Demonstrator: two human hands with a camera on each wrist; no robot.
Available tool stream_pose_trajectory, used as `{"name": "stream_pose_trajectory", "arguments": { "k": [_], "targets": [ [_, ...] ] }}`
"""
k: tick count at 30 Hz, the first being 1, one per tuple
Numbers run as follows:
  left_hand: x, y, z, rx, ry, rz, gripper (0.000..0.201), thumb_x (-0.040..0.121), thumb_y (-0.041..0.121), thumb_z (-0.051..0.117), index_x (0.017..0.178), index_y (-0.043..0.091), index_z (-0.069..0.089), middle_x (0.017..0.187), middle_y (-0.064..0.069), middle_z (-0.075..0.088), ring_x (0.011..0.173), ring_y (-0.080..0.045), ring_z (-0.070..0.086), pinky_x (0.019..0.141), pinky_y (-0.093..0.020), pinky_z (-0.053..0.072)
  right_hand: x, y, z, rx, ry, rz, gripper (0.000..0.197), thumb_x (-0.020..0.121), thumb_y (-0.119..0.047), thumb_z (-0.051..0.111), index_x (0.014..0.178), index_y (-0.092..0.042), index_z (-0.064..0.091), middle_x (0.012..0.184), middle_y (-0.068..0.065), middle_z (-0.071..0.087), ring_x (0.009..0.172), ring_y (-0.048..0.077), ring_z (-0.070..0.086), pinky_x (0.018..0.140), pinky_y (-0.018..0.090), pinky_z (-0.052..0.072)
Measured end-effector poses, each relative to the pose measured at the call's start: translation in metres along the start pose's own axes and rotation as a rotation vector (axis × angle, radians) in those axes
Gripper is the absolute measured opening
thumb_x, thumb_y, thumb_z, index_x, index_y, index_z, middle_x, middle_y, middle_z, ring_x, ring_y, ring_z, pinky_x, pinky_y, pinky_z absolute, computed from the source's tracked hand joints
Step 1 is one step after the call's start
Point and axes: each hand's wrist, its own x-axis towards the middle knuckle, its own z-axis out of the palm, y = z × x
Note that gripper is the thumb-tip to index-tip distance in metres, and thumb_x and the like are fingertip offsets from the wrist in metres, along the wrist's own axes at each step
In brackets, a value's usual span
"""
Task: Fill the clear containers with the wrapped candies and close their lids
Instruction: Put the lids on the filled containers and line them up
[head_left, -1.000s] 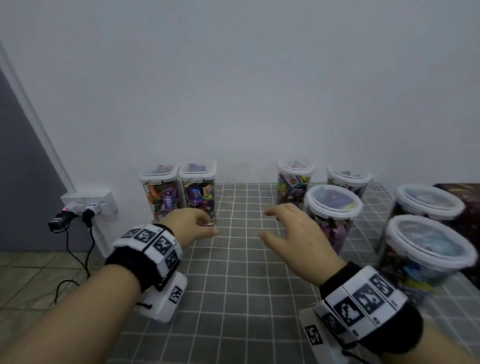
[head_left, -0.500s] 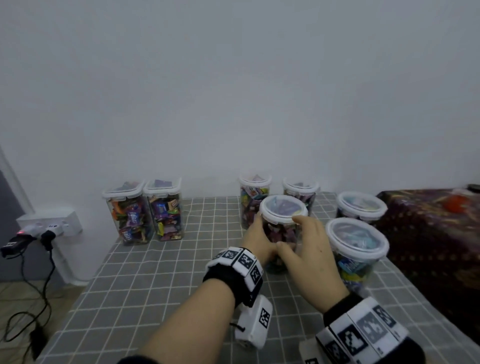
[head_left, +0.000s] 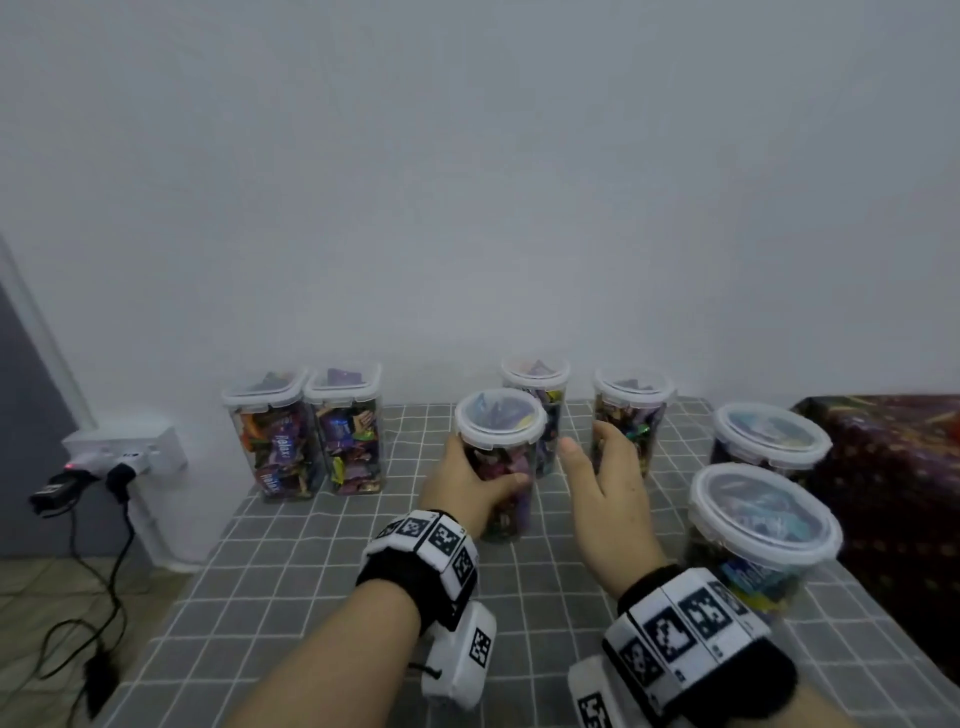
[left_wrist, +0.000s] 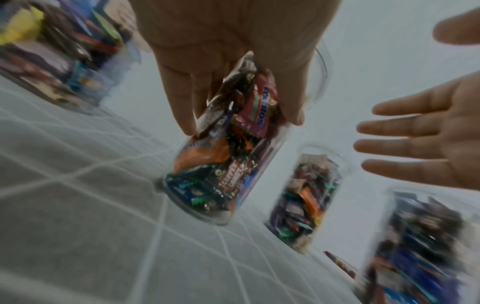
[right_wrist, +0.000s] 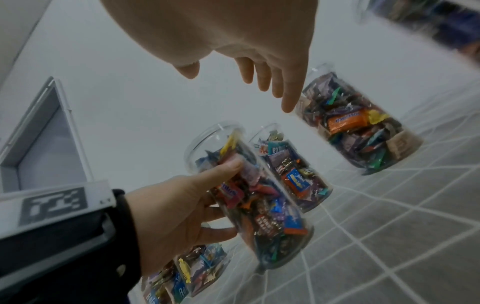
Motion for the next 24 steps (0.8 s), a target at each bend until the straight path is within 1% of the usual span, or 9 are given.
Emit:
{"name": "stream_pose_trajectory", "arguments": {
  "k": [3,5,7,9,13,16,18,21,24],
  "targets": [
    [0.013,-0.007,-0.015,0.048,0.08,-0.033,0.081,0.061,0.035,0.085,0.13,0.022,0.045,0.126,-0.002,0.06,0.115,-0.023,0.057,0.097,-0.034,0.044,0.012,-0.002,0.012,0.064,0.011,0.042,0.053,0.098,-0.04,0.038,0.143,-0.012,0.032,0.143,0.001,0.036,0.124,0.009,0.033,0.1,0.021,0.022],
    [0.021,-0.011,-0.024,0.099,0.111,-0.048,0.076,0.066,0.033,0.083,0.13,0.018,0.045,0.126,-0.004,0.06,0.114,-0.025,0.057,0.092,-0.03,0.043,0.02,-0.002,0.021,0.106,0.025,0.062,0.05,0.098,-0.039,0.039,0.14,-0.012,0.036,0.132,0.0,0.041,0.113,0.004,0.033,0.097,0.021,0.024],
    [0.029,-0.013,-0.029,0.138,0.128,-0.052,0.073,0.067,0.035,0.082,0.128,0.016,0.046,0.125,-0.006,0.061,0.113,-0.027,0.057,0.092,-0.031,0.044,0.03,-0.001,0.029,0.116,0.028,0.084,0.047,0.098,-0.037,0.042,0.137,-0.011,0.039,0.118,-0.004,0.038,0.107,0.004,0.032,0.095,0.021,0.025],
    [0.037,-0.015,-0.031,0.148,0.153,-0.029,0.074,0.066,0.035,0.082,0.128,0.017,0.046,0.124,-0.006,0.061,0.113,-0.026,0.057,0.095,-0.033,0.045,0.043,0.0,0.036,0.09,0.039,0.113,0.047,0.097,-0.036,0.045,0.136,-0.01,0.039,0.113,-0.006,0.035,0.106,0.007,0.033,0.094,0.023,0.026],
    [0.053,-0.021,-0.032,0.128,0.184,-0.026,0.075,0.067,0.033,0.082,0.13,0.016,0.046,0.125,-0.006,0.061,0.113,-0.026,0.057,0.097,-0.037,0.045,0.071,0.008,0.049,0.12,0.099,0.209,0.046,0.096,-0.036,0.047,0.133,-0.008,0.042,0.115,0.003,0.042,0.105,0.014,0.038,0.097,0.032,0.031],
    [0.064,-0.024,-0.034,0.13,0.187,-0.027,0.075,0.068,0.034,0.082,0.13,0.014,0.045,0.125,-0.008,0.06,0.114,-0.027,0.057,0.098,-0.036,0.044,0.089,0.017,0.057,0.157,0.164,0.262,0.052,0.094,-0.034,0.05,0.137,-0.007,0.038,0.136,0.011,0.043,0.122,0.024,0.041,0.103,0.037,0.031],
    [0.069,-0.025,-0.034,0.126,0.187,-0.026,0.075,0.069,0.033,0.081,0.131,0.014,0.044,0.127,-0.008,0.059,0.116,-0.027,0.056,0.098,-0.033,0.043,0.1,0.023,0.061,0.133,0.177,0.282,0.059,0.09,-0.032,0.056,0.14,-0.007,0.035,0.141,0.011,0.041,0.129,0.027,0.039,0.106,0.038,0.03],
    [0.074,-0.027,-0.036,0.097,0.185,-0.023,0.076,0.07,0.032,0.081,0.133,0.016,0.043,0.129,-0.005,0.058,0.118,-0.025,0.055,0.096,-0.029,0.04,0.114,0.032,0.069,0.099,0.169,0.259,0.07,0.075,-0.035,0.069,0.133,-0.008,0.041,0.134,0.011,0.046,0.124,0.03,0.044,0.106,0.045,0.036],
    [0.077,-0.029,-0.038,0.071,0.182,-0.017,0.076,0.071,0.032,0.08,0.135,0.019,0.043,0.13,-0.003,0.058,0.118,-0.023,0.054,0.092,-0.024,0.037,0.124,0.038,0.076,0.062,0.124,0.249,0.075,0.064,-0.034,0.071,0.129,-0.011,0.041,0.129,0.011,0.049,0.119,0.03,0.047,0.101,0.05,0.039]
  ]
}}
